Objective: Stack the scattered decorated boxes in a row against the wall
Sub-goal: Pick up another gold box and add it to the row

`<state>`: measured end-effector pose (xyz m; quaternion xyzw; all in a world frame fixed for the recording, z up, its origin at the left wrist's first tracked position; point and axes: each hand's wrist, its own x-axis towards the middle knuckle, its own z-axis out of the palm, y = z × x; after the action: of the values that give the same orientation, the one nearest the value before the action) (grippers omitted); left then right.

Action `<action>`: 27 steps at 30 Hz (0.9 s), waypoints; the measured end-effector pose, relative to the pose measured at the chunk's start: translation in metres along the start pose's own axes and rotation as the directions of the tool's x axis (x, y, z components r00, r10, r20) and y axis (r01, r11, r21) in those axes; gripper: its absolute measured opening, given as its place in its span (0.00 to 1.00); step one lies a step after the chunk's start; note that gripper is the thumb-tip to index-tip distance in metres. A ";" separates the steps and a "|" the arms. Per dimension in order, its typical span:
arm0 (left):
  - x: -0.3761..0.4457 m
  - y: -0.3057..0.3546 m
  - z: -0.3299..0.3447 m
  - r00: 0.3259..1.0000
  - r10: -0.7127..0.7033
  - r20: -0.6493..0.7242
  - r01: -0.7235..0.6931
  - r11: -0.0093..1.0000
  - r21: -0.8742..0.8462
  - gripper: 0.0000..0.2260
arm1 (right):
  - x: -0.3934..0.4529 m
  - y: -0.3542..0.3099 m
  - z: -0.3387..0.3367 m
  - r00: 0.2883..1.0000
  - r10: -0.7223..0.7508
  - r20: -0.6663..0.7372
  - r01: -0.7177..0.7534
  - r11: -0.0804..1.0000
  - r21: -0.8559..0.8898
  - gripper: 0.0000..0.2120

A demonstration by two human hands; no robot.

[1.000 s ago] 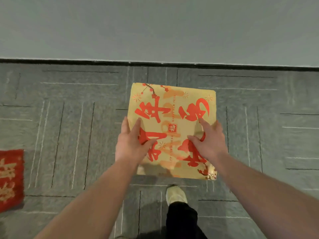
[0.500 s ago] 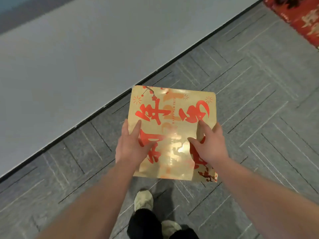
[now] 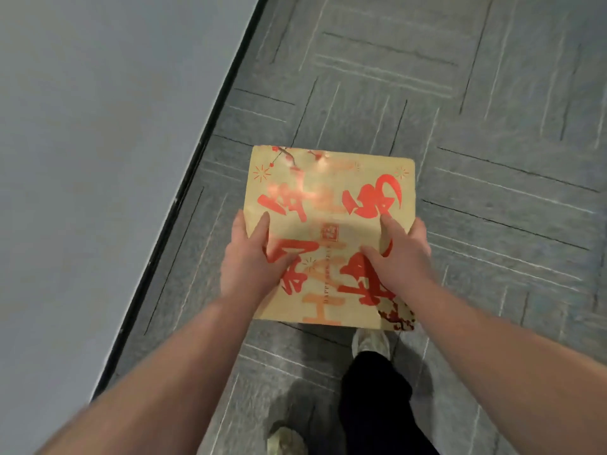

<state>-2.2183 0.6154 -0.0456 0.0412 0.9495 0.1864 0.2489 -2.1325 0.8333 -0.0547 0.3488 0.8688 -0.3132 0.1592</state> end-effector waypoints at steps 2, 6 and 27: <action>0.021 0.040 0.005 0.999 0.020 0.034 -0.019 0.999 -0.027 0.40 | 0.027 0.017 -0.025 0.999 0.044 0.005 -0.044 0.999 0.003 0.30; 0.070 0.139 0.011 0.994 0.080 0.078 -0.079 0.997 -0.020 0.38 | 0.093 0.050 -0.094 0.995 0.096 -0.025 -0.095 0.995 0.036 0.33; 0.365 0.604 0.047 0.820 0.535 0.203 -0.547 0.837 0.002 0.37 | 0.400 0.160 -0.416 0.855 0.426 -0.296 -0.350 0.895 0.277 0.31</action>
<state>-2.5227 1.2534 -0.0247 0.3345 0.8749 0.2156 0.2759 -2.3265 1.3977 -0.0087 0.5825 0.7557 -0.2985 0.0243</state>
